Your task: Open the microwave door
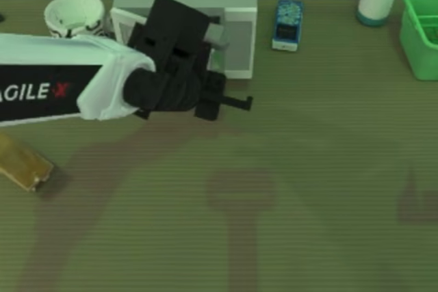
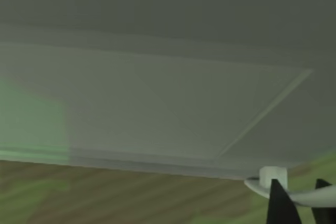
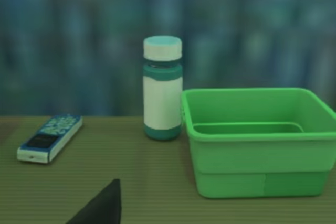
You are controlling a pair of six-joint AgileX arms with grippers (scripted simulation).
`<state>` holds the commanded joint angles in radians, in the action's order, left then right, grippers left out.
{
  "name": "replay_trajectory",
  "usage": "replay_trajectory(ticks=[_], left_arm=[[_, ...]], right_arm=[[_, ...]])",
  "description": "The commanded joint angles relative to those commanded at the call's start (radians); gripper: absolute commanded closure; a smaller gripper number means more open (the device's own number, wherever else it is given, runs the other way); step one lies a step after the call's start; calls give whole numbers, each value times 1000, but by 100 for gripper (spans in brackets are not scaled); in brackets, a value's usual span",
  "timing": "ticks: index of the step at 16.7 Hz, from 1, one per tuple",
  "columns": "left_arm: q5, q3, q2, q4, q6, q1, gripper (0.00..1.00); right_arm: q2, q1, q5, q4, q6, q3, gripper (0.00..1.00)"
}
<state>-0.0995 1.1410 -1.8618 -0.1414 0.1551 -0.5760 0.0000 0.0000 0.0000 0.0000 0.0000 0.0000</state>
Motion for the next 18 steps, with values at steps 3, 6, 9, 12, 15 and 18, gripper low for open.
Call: replay_trajectory(ticks=[3,6,9,12,15,18], left_arm=[[0,0,0,0,0,0,100],[0,0,0,0,0,0,100],[0,0,0,0,0,0,100],[15,-6,4,1,-6,-3,100],[30,-24,20,10,-33,10,100],[35,-31,23,11,-41,14,100]], right_arm=[[0,0,0,0,0,0,0],[0,0,0,0,0,0,0],[0,0,0,0,0,0,0],[0,0,0,0,0,0,0],[0,0,0,0,0,0,0],[0,0,0,0,0,0,0]])
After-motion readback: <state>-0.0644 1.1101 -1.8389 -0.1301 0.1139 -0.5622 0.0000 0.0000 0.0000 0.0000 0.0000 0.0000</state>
